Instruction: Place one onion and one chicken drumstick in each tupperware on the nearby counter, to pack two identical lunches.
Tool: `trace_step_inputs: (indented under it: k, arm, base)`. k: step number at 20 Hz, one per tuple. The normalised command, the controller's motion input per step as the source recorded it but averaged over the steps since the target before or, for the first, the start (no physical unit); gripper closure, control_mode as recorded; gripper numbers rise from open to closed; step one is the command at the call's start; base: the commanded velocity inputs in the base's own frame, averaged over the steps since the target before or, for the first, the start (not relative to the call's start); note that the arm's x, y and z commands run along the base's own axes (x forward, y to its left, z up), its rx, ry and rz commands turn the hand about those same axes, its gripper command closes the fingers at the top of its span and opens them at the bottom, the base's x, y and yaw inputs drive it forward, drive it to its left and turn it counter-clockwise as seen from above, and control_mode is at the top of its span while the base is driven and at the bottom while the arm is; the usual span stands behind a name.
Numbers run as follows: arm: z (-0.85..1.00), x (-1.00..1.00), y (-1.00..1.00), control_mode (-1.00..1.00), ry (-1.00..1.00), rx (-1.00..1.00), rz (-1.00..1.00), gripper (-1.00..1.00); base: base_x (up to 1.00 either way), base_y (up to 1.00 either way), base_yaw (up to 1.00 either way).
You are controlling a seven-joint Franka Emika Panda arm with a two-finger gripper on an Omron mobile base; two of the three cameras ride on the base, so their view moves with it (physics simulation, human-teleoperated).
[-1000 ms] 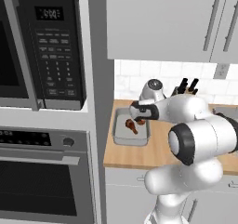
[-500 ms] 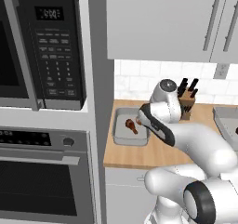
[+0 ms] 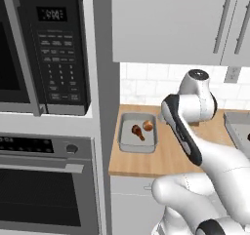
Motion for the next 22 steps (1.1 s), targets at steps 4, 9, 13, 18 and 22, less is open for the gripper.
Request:
trace_step_inputs:
  k: [4,9,13,18,22]
  arm:
    - [-0.18,-1.0,0.05,-1.0,-0.18,0.04,-0.02,-1.0]
    - [-0.06,-0.69,0.03,-1.0,-0.02,0.0,-0.04,-1.0]
    - [0.0,0.0,0.0,1.0,0.0,0.0,0.0,-1.0]
    - [0.0,0.0,0.0,1.0,0.0,0.0,0.0,-1.0]
    - [0.0,0.0,0.0,1.0,0.0,0.0,0.0,-1.0]
  base:
    - [0.0,0.0,0.0]
    - [0.0,0.0,0.0]
    - [-0.05,0.0,0.0]
    - [-0.93,0.57,0.23]
    - [-0.25,0.38,0.7]
